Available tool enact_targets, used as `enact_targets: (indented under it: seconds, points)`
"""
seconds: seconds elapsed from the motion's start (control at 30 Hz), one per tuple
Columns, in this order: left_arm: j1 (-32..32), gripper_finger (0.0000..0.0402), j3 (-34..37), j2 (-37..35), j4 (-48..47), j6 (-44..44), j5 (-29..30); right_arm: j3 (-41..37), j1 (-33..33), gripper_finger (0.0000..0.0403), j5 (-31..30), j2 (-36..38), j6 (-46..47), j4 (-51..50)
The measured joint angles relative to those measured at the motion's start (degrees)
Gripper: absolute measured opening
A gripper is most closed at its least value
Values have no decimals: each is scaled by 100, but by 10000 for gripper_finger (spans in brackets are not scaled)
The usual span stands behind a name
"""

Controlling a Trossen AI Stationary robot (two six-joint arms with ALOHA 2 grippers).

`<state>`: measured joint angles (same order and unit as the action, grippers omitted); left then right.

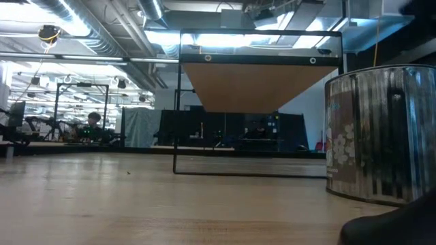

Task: Pick & Place candle stick holders
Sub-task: Put the right golden candle holder on the shelf

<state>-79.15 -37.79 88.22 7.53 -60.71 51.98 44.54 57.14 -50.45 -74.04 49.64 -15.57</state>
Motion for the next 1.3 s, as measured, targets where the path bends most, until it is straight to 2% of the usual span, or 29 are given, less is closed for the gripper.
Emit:
enact_targets:
  seconds: [0.1, 0.27, 0.5, 0.67, 0.8, 0.9, 1.03, 1.17, 1.3]
  points:
    - [35, 2, -180, 168, -94, 199, 105, 1, 0, 229, -93, 0, -487, 533]
    - [103, 2, -195, 210, -221, -189, 24, 1, 43, 229, 167, 0, -663, 1005]
    - [202, 2, -194, 203, -309, -1020, -605, 1, 221, 229, 312, 0, -688, 1088]
    - [300, 2, -366, -137, -1508, -2161, -1285, 1, 232, 229, 349, 0, -706, 1091]
    - [301, 2, -742, -402, -2652, -2528, -1369, 1, 232, 229, 401, 0, -782, 1091]
    - [302, 2, -967, -528, -2867, -2312, -1142, 1, 232, 229, 397, 0, -856, 1090]
    - [339, 4, -1121, -535, -2870, -2173, -1127, 1, 223, 229, 373, 0, -858, 1090]
    - [425, 23, -1126, -535, -3043, -2864, -1673, 1, 221, 229, 372, 0, -856, 1094]
    - [560, 58, -1126, -535, -3666, -3465, -2071, 1, 221, 229, 371, 0, -856, 1127]
